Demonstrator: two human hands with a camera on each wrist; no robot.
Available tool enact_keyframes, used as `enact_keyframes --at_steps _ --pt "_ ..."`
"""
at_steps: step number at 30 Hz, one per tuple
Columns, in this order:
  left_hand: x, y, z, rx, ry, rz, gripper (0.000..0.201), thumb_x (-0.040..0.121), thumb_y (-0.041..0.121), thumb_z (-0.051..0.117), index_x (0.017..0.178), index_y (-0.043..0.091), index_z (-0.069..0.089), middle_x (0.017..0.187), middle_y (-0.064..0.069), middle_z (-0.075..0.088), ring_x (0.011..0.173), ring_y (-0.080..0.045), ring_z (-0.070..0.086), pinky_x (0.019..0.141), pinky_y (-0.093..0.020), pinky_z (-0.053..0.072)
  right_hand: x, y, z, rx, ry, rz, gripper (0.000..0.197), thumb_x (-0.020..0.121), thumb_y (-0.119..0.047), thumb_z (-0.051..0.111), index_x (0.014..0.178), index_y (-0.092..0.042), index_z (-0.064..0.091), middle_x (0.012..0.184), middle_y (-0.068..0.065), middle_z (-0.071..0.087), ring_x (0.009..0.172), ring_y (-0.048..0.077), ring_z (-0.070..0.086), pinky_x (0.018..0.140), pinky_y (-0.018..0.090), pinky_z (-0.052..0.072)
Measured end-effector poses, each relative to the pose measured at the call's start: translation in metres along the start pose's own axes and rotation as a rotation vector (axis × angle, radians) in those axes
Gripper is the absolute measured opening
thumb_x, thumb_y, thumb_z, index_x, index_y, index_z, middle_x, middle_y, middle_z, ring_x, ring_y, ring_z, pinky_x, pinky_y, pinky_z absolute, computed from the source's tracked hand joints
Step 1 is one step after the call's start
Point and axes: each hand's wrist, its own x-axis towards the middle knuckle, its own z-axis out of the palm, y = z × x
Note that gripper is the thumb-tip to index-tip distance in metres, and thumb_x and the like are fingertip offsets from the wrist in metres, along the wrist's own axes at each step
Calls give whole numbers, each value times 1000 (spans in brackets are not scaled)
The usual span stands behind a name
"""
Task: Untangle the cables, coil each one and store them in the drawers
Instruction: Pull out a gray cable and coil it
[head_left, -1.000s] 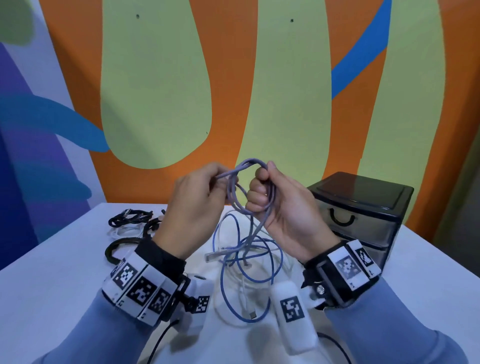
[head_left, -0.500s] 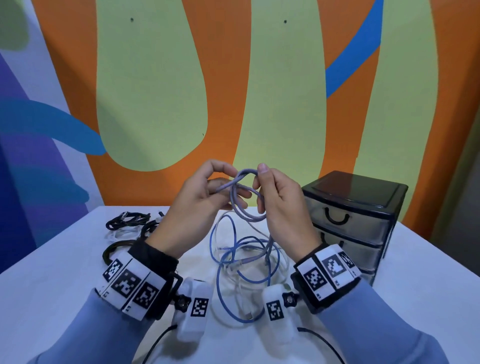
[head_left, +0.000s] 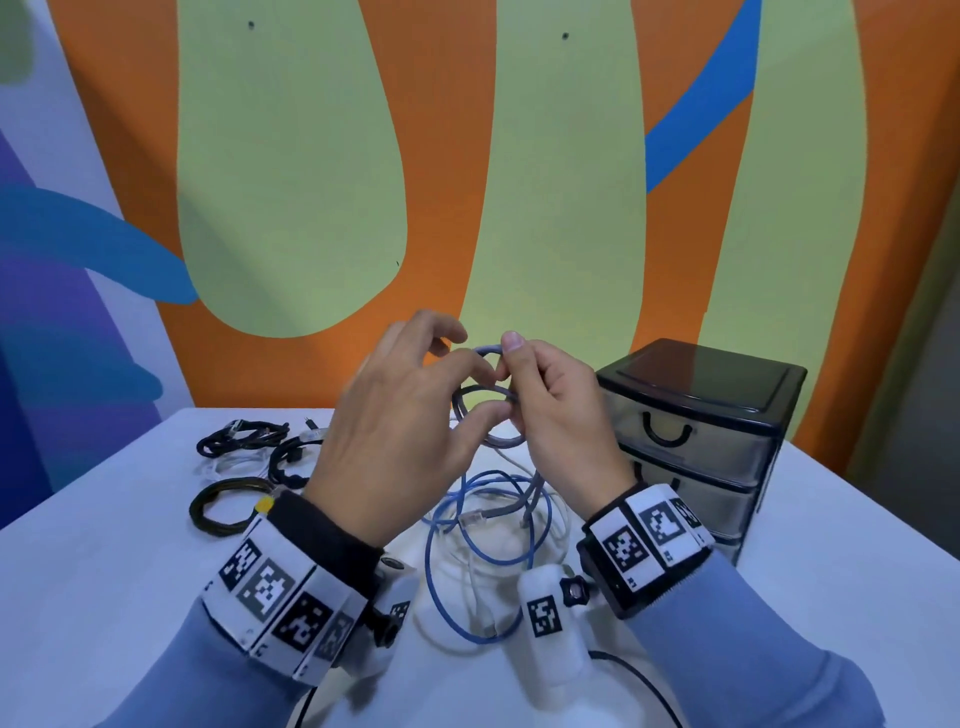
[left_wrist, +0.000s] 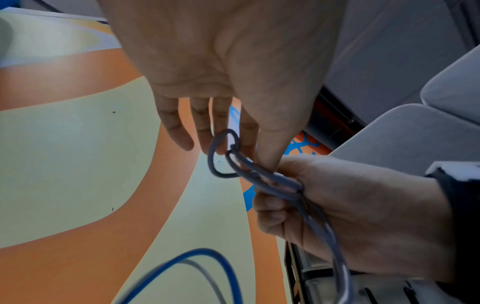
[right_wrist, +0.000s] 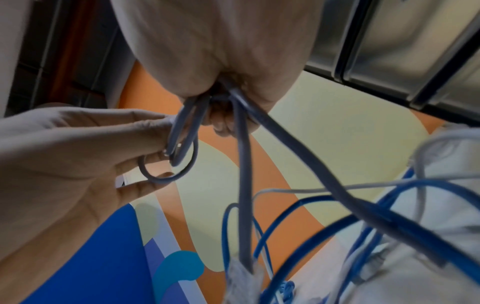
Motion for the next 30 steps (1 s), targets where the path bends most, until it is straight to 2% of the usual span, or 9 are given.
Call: enact_keyframes --at_steps 4,7,11,13,17,20,24,27,30 --pt "-3 1 3 123 -48 15 19 94 38 69 105 27 80 130 2 60 116 -21 58 74 -31 41 0 1 -1 73 -67 39 40 109 -38 52 80 -12 60 53 -4 33 49 19 30 49 31 27" --pt "-3 -4 3 147 -24 72 17 96 39 70 93 26 81 119 4 62 109 -21 59 70 -30 36 -1 0 0 37 -117 46 42 110 -37 50 81 -8 59 55 4 39 51 20 34 50 29 30" --pt "0 -13 8 -139 63 77 16 101 34 71 97 23 82 118 4 63 105 -19 60 78 -40 50 2 0 -3 27 -120 112 50 111 -38 45 76 -5 53 58 5 48 58 20 40 60 32 35" --pt "1 -12 9 -339 151 8 16 100 28 71 102 17 82 118 3 66 105 -17 65 83 -40 54 3 0 -3 68 -124 173 52 112 -38 44 76 -2 52 61 2 48 59 18 41 63 32 40" --pt "3 -5 8 -626 231 -244 15 105 20 66 103 17 80 110 7 77 102 -16 72 88 -37 60 3 -1 0 112 -142 256 46 112 -38 42 73 -15 48 65 4 41 55 16 41 58 31 42" --pt "5 -5 8 -826 251 -410 24 109 24 60 104 9 78 103 -3 80 104 -27 76 95 -49 61 2 -2 1 31 -147 232 49 112 -37 41 76 -4 46 74 11 38 65 24 37 65 40 36" --pt "9 -3 7 -1047 304 -638 46 113 31 48 91 3 76 103 -19 79 93 -25 76 90 -47 61 0 -1 2 -54 -166 175 58 111 -43 40 81 6 42 74 11 39 65 23 37 66 41 34" --pt "10 -8 5 -1195 291 -757 47 113 33 47 81 13 76 106 -15 80 96 -23 75 93 -46 57 -1 0 3 -92 -153 153 58 110 -47 43 78 1 42 71 9 38 63 21 37 65 39 34" --pt "11 -14 4 -1324 341 -785 34 113 32 49 93 13 70 112 -10 79 103 -20 74 97 -43 57 0 -3 2 91 -100 258 50 110 -41 47 69 -12 50 73 6 52 64 18 47 67 36 44"
